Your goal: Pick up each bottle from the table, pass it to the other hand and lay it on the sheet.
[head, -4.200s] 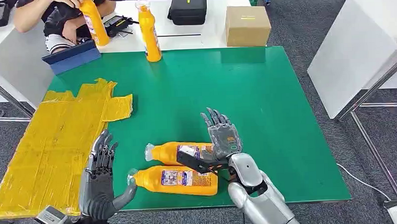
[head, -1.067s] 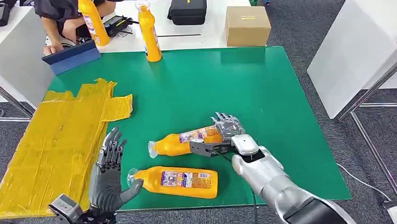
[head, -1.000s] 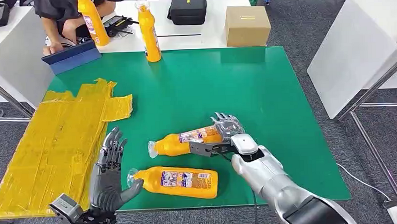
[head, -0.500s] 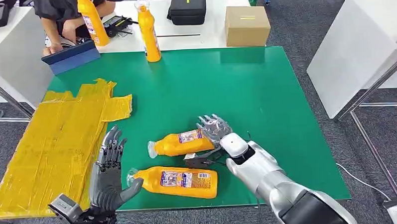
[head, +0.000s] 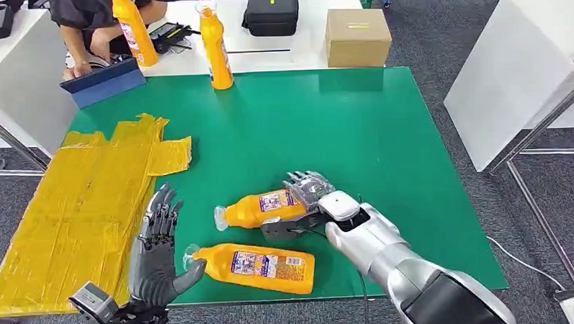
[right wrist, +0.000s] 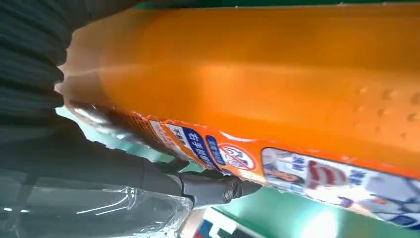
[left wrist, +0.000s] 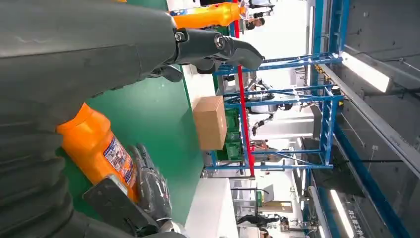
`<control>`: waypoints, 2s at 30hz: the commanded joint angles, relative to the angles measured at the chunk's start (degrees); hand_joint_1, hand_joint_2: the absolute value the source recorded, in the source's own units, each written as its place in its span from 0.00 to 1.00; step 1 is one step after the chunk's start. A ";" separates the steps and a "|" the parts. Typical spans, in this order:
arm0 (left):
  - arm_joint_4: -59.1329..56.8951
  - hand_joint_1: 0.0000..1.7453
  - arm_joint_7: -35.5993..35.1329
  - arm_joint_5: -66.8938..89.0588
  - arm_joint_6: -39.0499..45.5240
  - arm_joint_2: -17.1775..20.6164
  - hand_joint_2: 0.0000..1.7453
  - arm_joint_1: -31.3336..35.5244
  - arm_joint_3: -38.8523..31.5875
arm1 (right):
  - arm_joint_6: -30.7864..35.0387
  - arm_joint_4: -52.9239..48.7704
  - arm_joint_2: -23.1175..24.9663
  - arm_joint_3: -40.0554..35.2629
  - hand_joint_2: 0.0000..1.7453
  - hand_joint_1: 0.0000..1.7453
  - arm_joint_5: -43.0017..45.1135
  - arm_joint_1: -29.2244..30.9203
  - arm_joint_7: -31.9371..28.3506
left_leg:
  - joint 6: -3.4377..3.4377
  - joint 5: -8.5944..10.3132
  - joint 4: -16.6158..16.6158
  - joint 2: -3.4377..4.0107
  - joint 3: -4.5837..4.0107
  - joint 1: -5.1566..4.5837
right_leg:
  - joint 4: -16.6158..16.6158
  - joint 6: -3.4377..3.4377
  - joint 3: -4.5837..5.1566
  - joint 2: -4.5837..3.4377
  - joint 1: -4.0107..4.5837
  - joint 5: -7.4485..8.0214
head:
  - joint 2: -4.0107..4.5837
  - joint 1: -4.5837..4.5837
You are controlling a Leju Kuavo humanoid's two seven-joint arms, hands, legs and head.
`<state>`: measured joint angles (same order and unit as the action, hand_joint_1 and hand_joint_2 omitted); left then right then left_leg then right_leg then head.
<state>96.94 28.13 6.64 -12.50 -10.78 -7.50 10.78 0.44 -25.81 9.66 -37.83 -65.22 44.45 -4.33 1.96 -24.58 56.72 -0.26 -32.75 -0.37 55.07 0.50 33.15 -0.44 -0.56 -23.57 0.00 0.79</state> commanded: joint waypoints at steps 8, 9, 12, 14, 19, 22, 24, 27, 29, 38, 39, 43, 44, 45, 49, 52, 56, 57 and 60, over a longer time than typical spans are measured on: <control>-1.97 0.00 -0.39 0.39 -0.01 0.82 1.00 0.99 -0.85 | -1.33 4.99 1.06 4.89 1.00 0.79 5.14 2.84 0.15 | -0.13 -0.04 -0.01 0.00 0.10 0.00 | 0.00 -0.04 -0.08 0.05 -0.01 -0.05 | 0.00 0.00; -2.13 0.00 -0.48 0.48 0.12 0.78 1.00 1.07 -0.82 | -1.36 5.11 1.11 5.62 1.00 0.83 6.46 2.90 0.40 | -0.16 -0.05 -0.01 -0.01 0.12 0.00 | 0.01 -0.05 -0.10 0.06 0.00 -0.06 | 0.00 0.00; -2.50 0.00 -0.50 0.52 0.22 0.94 1.00 1.10 -0.73 | -1.10 5.17 1.07 6.28 1.00 0.94 7.67 2.73 0.65 | -0.14 -0.04 0.00 -0.03 0.10 0.00 | 0.01 -0.04 -0.10 0.08 0.00 -0.06 | 0.00 0.02; -2.83 0.00 -0.50 0.50 0.34 1.06 1.00 1.26 -0.63 | -0.81 5.27 1.16 6.32 1.00 0.96 7.96 2.69 1.00 | -0.17 -0.06 0.00 -0.03 0.12 0.01 | 0.01 -0.05 -0.12 0.08 0.00 -0.07 | 0.00 0.00; -3.13 0.00 -0.50 0.31 0.50 1.31 1.00 1.61 -0.43 | -0.32 5.03 1.11 6.55 1.00 1.00 8.72 2.46 1.08 | -0.11 -0.02 -0.03 -0.04 0.09 0.00 | -0.02 -0.03 -0.09 0.08 0.00 -0.04 | 0.00 0.00; -3.00 0.00 -0.53 0.19 0.56 1.44 1.00 1.53 -0.36 | 0.60 4.58 0.90 6.67 1.00 1.00 8.99 2.33 1.12 | -0.13 -0.03 -0.03 -0.04 0.12 -0.01 | -0.02 -0.04 -0.11 0.08 -0.01 -0.05 | 0.00 0.00; -2.69 0.00 -0.55 0.03 0.66 1.56 1.00 1.19 -0.28 | 2.13 3.77 0.66 6.86 1.00 1.00 9.50 1.94 0.72 | -0.12 -0.02 -0.04 -0.04 0.10 -0.01 | -0.02 -0.03 -0.10 0.08 -0.01 -0.05 | 0.00 0.00; -2.28 0.00 -0.58 -0.09 0.95 1.70 1.00 0.82 -0.28 | 5.80 1.91 0.19 7.03 1.00 1.00 9.75 1.11 0.99 | -0.18 -0.07 -0.02 -0.06 0.17 0.01 | -0.01 -0.05 -0.18 0.12 0.01 -0.09 | 0.00 0.00; -2.04 0.00 -0.69 -0.09 1.31 1.76 1.00 0.80 -0.25 | 8.85 0.07 0.02 7.59 1.00 1.00 10.66 0.48 1.14 | -0.17 -0.07 -0.02 -0.02 0.14 0.01 | -0.02 -0.05 -0.16 0.08 0.01 -0.09 | 0.00 0.00; 0.95 0.00 -2.26 3.99 3.21 2.23 1.00 0.83 1.57 | 24.72 -18.27 -0.89 17.60 1.00 1.00 22.76 -9.49 -3.33 | -0.13 -0.06 0.00 -0.11 -0.03 0.04 | 0.00 -0.03 -0.14 0.15 0.03 -0.10 | 0.00 0.00; 0.98 0.00 -2.53 4.51 3.24 2.51 1.00 1.65 2.27 | 25.43 -21.38 -0.83 18.66 1.00 1.00 24.19 -11.23 -3.80 | -0.11 -0.02 0.00 -0.12 -0.09 0.04 | 0.00 -0.03 -0.08 0.15 0.03 -0.07 | 0.00 0.00; 0.80 0.00 -4.43 5.21 2.88 2.88 1.00 4.57 3.87 | 24.19 -31.47 -0.90 21.13 1.00 1.00 31.08 -16.71 -6.76 | -0.11 0.00 0.02 -0.26 -0.16 0.02 | 0.03 -0.02 -0.02 0.25 0.02 -0.08 | 0.00 0.02; 0.47 0.00 -4.85 5.31 2.78 2.94 1.00 5.08 4.16 | 23.63 -33.15 -0.89 21.67 1.00 1.00 33.43 -17.78 -8.18 | -0.16 -0.03 0.05 -0.31 -0.11 0.04 | 0.04 -0.04 -0.09 0.31 0.04 -0.13 | 0.00 -0.02; -0.06 0.00 -5.21 5.44 2.73 3.03 1.00 5.85 4.47 | 22.68 -34.34 -1.05 21.97 1.00 1.00 35.93 -18.67 -9.82 | -0.15 -0.01 0.03 -0.30 -0.11 0.02 | 0.04 -0.04 -0.08 0.31 0.03 -0.11 | 0.00 0.00; -0.06 0.00 -5.21 5.44 2.73 3.03 1.00 5.85 4.47 | 22.68 -34.34 -1.05 21.97 1.00 1.00 35.93 -18.67 -9.82 | -0.11 0.00 0.01 -0.14 -0.16 0.00 | 0.02 -0.03 -0.01 0.14 0.01 -0.05 | 0.00 0.00; -0.89 0.00 -5.74 5.94 2.60 3.56 1.00 6.67 5.08 | 20.96 -34.76 -0.38 22.92 1.00 1.00 40.90 -18.93 -12.98 | -0.09 0.00 -0.01 -0.07 -0.13 -0.02 | 0.02 -0.02 -0.01 0.09 -0.01 -0.04 | 0.00 0.00; -5.50 0.00 -8.89 7.44 1.60 4.73 1.00 14.12 9.78 | 17.29 -30.23 1.55 23.07 1.00 1.00 53.33 -17.84 -22.88 | -0.16 0.01 0.03 -0.26 -0.08 0.01 | 0.05 -0.05 -0.03 0.30 0.01 -0.10 | 0.00 0.00; -6.89 0.00 -10.00 7.46 1.64 5.17 1.00 16.05 11.26 | 15.21 -28.31 1.81 21.82 1.00 1.00 55.39 -17.14 -23.89 | -0.13 0.04 0.01 -0.27 -0.11 -0.02 | 0.05 -0.04 0.09 0.29 -0.01 -0.07 | 0.00 0.00; -10.32 0.00 -11.83 6.44 1.39 5.76 1.00 19.39 13.55 | 15.85 -23.77 3.09 19.43 1.00 1.00 55.59 -15.68 -26.97 | -0.17 0.02 -0.02 -0.16 -0.06 0.00 | 0.01 -0.06 0.05 0.18 0.00 -0.04 | 0.00 0.00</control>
<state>97.17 19.69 13.79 -10.60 -9.29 0.85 16.37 17.90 -58.16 9.97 -17.05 -13.35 24.42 -25.71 1.97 -24.56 56.74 -0.31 -32.94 -0.37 55.08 0.50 33.35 -0.42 -0.57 -23.57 0.00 0.79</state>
